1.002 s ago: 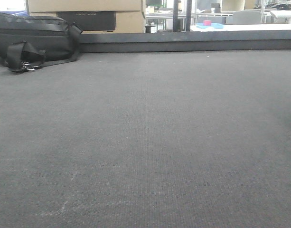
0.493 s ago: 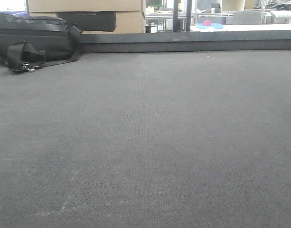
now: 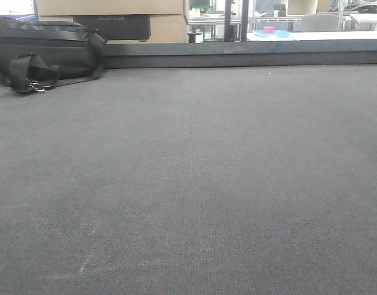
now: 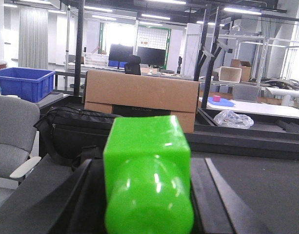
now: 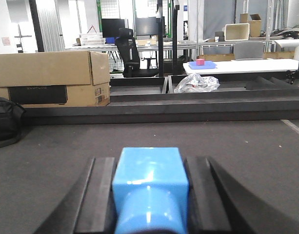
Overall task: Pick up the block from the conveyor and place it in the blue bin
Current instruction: 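Lift both held blocks up off the conveyor belt, then drive the base away from the conveyor to the shelf of blue bins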
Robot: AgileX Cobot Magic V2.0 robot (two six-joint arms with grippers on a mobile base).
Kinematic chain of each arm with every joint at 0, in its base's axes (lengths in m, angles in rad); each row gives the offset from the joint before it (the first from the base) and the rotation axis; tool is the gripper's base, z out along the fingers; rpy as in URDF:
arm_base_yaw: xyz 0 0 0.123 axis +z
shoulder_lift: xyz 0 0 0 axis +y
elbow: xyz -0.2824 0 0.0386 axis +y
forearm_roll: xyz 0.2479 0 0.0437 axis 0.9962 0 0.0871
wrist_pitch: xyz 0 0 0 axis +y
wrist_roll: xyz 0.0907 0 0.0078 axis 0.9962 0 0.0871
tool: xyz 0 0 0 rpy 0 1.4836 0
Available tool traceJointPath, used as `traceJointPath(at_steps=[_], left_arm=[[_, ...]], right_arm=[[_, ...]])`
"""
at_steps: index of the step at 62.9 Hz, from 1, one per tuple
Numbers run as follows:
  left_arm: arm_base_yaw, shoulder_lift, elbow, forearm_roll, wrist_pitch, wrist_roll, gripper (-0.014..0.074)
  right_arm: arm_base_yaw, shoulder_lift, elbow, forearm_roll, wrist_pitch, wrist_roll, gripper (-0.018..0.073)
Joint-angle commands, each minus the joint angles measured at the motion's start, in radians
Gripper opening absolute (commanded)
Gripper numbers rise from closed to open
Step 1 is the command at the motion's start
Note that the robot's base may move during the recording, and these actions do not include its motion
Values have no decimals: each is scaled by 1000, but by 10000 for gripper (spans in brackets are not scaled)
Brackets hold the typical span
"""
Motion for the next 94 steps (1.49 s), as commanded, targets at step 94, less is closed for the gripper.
traceJointPath(at_steps=[94], left_arm=[[1, -6, 3, -10, -11, 4, -111]], right_arm=[[-3, -4, -2, -8, -27, -3, -162]])
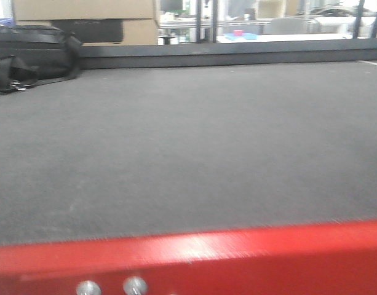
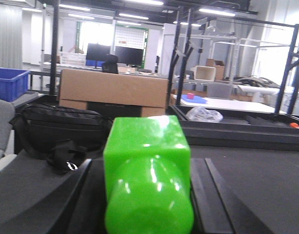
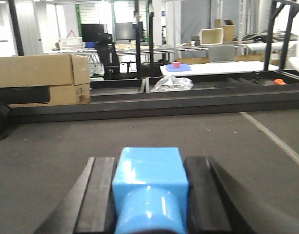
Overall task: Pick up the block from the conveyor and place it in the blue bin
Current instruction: 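Drive the base away from the conveyor to the shelf of blue bins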
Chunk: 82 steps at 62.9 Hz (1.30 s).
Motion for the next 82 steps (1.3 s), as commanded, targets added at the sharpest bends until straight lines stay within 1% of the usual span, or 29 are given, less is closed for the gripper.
traceJointPath(at_steps=[1, 28, 82], left_arm=[[1, -4, 1, -9, -11, 4, -111], [1, -35, 1, -9, -11, 4, -111], [1, -35, 1, -9, -11, 4, -111]], right_arm=[[-3, -4, -2, -8, -24, -3, -162], [-3, -4, -2, -8, -24, -3, -162], [-3, -4, -2, -8, -26, -3, -162]])
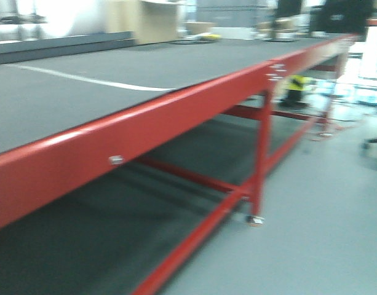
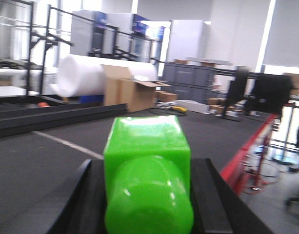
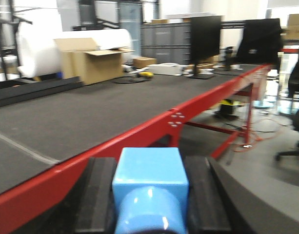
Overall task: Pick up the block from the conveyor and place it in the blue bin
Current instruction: 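Drive the base away from the conveyor to the shelf of blue bins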
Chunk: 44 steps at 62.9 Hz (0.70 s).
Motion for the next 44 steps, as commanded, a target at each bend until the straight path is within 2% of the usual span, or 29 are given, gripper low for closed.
traceJointPath(at_steps=[1, 44], left_arm=[[1, -6, 1, -9, -11, 4, -111], [1, -6, 1, -9, -11, 4, -111]], right_arm=[[-3, -4, -2, -8, -26, -3, -162], [-3, -4, -2, -8, -26, -3, -162]])
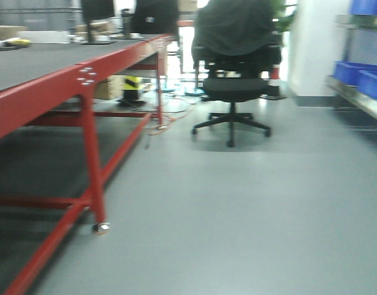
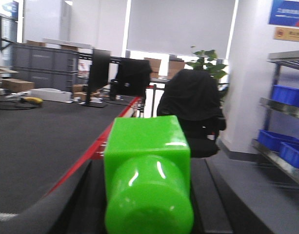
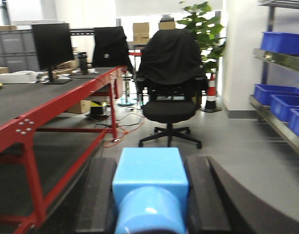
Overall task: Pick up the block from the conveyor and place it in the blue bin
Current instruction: 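Drive the base away from the conveyor to the shelf of blue bins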
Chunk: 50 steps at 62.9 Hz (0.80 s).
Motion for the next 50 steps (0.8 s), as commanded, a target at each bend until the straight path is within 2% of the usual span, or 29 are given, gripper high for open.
traceJointPath(at_steps=[1, 50], left_arm=[[1, -6, 1, -7, -11, 4, -111], [1, -6, 1, -7, -11, 4, -111]], right_arm=[[-3, -4, -2, -8, -26, -3, -162], [-3, -4, -2, -8, -26, -3, -162]])
